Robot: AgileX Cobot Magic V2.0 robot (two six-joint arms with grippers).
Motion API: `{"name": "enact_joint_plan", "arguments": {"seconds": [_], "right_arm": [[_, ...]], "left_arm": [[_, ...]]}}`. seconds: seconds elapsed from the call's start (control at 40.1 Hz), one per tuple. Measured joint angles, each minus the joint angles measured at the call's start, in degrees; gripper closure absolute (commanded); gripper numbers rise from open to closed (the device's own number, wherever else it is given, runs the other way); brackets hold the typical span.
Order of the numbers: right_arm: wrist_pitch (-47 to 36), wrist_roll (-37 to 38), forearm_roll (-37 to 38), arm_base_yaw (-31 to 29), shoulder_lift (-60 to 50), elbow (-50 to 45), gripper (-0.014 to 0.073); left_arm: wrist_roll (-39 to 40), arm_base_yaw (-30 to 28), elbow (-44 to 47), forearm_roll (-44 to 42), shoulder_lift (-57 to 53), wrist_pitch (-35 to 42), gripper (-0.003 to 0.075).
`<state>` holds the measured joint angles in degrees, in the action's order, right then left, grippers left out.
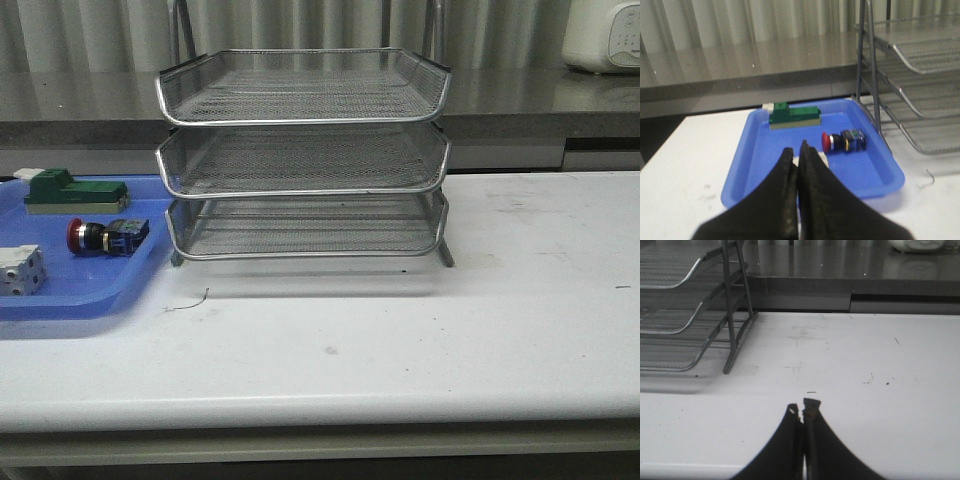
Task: Place button on rack with both arms
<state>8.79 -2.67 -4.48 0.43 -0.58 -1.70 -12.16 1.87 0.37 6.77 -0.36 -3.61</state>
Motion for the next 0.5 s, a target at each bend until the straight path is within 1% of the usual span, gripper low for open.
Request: {"name": "enact_joint_plan", "arguments": {"seconds": [0.1, 0.175, 0.324, 0.399, 0.424, 0.499], "right_arm": [[-0.11, 0.00, 0.00, 0.00, 0.00, 0.79, 0.0654], [1.15, 0.00, 0.00, 0.00, 0.00, 3.51, 0.0654], [8.52, 0.00, 0.00, 0.00, 0.79, 14.01, 0.0654], [12.68, 0.00, -0.54, 0.00, 3.81, 19.23, 0.0654], [13.38, 0.00, -1.06, 0.00, 5.30, 20.84, 0.0654], [14.83, 0.00, -2.50, 0.00, 9.70, 24.31, 0.0654]], "left_arm": [[0.00, 0.00, -0.27, 1.22, 0.00, 6.61, 0.0739], [0.00, 0.00, -2.14, 1.66, 0.00, 6.86, 0.0739], [0.00, 0.00, -12.81, -0.75, 1.84, -0.20, 0.0739], [0.00, 0.00, -18.21, -1.76, 5.82, -5.23, 0.0739], [0.00, 0.00, -19.84, -1.90, 7.62, -7.62, 0.0739], [0.00, 0.00, -23.08, -2.16, 12.94, -11.59, 0.0739]]}}
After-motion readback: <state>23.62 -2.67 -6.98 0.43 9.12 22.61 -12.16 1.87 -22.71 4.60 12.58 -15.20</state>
